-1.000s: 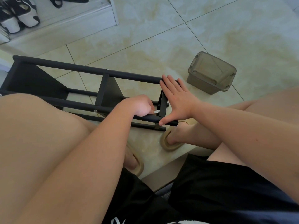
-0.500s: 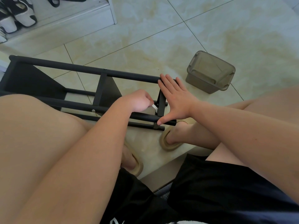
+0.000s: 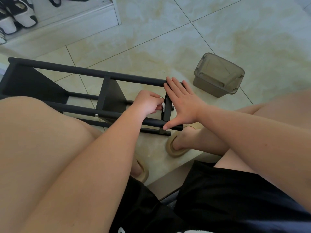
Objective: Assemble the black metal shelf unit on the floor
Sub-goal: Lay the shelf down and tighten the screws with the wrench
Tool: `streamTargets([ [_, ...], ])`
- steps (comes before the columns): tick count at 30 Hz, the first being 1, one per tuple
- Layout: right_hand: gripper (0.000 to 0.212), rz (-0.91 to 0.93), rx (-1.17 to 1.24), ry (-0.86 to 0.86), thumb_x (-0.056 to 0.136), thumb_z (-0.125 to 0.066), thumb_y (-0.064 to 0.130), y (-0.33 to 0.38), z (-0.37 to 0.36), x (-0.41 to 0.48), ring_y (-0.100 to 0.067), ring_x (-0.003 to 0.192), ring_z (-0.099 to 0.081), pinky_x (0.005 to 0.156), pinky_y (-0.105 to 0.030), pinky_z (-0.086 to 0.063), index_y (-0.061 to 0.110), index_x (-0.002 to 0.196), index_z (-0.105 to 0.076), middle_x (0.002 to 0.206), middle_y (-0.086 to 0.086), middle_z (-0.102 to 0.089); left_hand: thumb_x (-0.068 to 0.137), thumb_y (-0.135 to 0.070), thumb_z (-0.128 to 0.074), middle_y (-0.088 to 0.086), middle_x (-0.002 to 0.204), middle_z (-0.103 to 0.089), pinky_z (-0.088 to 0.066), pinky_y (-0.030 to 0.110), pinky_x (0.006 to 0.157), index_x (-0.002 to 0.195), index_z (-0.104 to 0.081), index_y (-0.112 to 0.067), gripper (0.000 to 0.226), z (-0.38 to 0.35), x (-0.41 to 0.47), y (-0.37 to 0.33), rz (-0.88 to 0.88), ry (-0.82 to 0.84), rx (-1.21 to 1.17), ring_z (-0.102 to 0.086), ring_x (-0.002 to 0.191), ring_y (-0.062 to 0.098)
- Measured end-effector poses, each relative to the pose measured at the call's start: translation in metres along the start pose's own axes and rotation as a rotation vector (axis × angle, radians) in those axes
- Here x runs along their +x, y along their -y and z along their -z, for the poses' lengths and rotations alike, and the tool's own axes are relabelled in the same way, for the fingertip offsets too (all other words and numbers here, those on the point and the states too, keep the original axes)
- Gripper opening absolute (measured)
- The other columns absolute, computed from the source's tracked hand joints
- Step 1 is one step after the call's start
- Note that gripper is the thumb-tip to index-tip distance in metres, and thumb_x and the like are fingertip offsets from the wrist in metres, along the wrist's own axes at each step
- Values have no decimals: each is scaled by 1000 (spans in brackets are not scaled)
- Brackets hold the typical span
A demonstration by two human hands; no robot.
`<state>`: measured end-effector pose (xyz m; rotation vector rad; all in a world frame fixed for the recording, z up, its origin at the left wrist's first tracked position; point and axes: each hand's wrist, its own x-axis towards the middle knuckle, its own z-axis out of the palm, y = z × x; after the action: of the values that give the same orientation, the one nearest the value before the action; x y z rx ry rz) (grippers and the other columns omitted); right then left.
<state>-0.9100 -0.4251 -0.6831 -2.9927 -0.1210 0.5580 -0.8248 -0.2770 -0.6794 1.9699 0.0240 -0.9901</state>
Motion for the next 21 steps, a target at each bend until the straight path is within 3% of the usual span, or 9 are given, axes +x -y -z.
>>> streamTargets([
  [7,154,5,7,-5,52,-34,107,-1,0,0,-25,153,24,118,-41,22,6,159,11,166,-12,23,97,-16,-63,1,85,-74,-56,27,78,108,-64,-14,11,-1,-3,-5,96,42,-32,-72,81,9],
  [15,154,7,7,-8,52,-32,107,-1,-1,0,-25,153,24,118,-41,23,5,159,11,166,-12,23,99,-22,-59,-2,91,-73,-54,38,93,125,-62,-13,28,-2,-9,-10,76,88,227,-70,86,11],
  [21,155,7,3,-14,51,-31,107,-1,0,0,-25,153,24,118,-40,23,5,159,11,166,-12,22,98,-22,-59,-6,80,-73,-55,34,90,110,-63,-15,14,-2,-7,-11,104,65,190,-69,75,6],
])
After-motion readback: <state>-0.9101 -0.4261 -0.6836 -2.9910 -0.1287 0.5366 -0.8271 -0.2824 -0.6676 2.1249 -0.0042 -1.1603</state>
